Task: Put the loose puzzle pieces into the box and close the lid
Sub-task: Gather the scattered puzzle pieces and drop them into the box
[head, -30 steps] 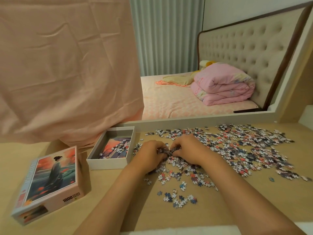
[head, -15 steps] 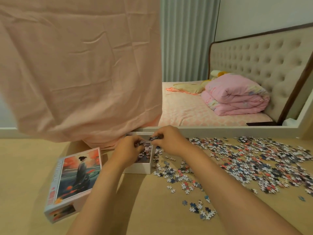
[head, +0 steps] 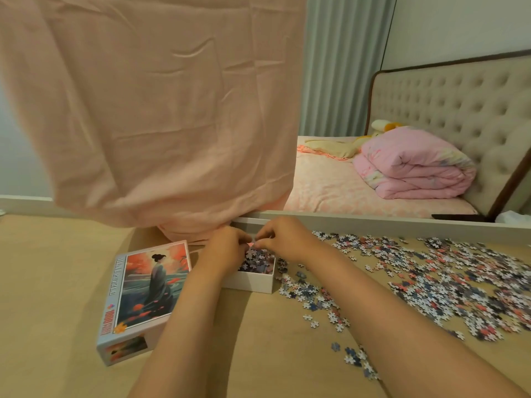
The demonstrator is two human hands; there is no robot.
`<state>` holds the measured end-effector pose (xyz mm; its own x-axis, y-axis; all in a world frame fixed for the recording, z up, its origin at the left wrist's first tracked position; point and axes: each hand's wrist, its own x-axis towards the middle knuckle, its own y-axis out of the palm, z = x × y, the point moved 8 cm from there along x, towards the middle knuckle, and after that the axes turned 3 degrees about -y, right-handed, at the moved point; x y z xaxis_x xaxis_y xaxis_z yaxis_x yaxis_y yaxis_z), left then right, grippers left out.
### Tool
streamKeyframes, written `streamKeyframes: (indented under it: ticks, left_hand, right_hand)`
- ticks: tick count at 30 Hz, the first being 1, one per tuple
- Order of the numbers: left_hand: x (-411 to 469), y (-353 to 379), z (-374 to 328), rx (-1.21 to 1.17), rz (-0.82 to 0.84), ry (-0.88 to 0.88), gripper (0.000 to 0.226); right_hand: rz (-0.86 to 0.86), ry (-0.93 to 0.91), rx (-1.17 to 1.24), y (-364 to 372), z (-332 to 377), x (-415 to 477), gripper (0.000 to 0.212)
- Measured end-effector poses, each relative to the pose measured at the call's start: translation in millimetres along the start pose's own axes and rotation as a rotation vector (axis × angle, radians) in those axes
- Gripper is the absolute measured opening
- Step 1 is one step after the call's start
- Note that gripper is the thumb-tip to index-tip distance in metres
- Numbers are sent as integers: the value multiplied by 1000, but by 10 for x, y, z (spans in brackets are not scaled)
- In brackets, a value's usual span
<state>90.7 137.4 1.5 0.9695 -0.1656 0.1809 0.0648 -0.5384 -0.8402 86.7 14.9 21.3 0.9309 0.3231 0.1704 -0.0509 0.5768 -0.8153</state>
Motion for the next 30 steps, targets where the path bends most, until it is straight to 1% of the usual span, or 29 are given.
streamKeyframes:
  ticks: [1, 3, 6, 10, 12, 15, 17, 20, 22, 24, 27, 30]
  left_hand:
    - [2, 0, -7, 4, -8, 3, 29]
    - [9, -28, -4, 3, -44, -6, 31]
    - [-1, -93, -81, -46, -100, -8, 30]
    - [-44, -56, -551, -68, -149, 117, 32]
    - [9, 129, -843, -93, -89, 168, 33]
    - [209, 568, -1198, -33, 64, 195, 34]
    - [348, 851, -1345, 54, 149, 183, 38]
    - [478, 1161, -1425, 217, 235, 171, 50]
    - [531, 1273, -1437, 242, 269, 162, 53]
    - [569, 1343, -1435, 248, 288, 154, 54]
    - [551, 1440, -1426, 294, 335, 179, 61]
    - [511, 1418, -1465, 222, 308, 234, 48]
  right_hand:
    - [8, 1, 2, 22, -5, -2, 16]
    - [-31, 9, 2, -20, -32, 0, 15]
    - [-114, 10, -51, -153, -88, -70, 5]
    - [-168, 82, -81, -452, -416, -272, 6]
    - [-151, 171, -157, -633, -750, -391, 9]
    - [-23, 354, -390, -778, -1322, -586, 32]
    - [29, 434, -476, -832, -1610, -689, 46]
    - [54, 479, -497, -868, -1861, -783, 61]
    - [63, 497, -444, -848, -1952, -819, 67]
    - [81, 513, -370, -790, -1994, -842, 69]
    - [64, 465, -373, -752, -1948, -851, 64]
    - [27, 404, -357, -781, -1866, -872, 49]
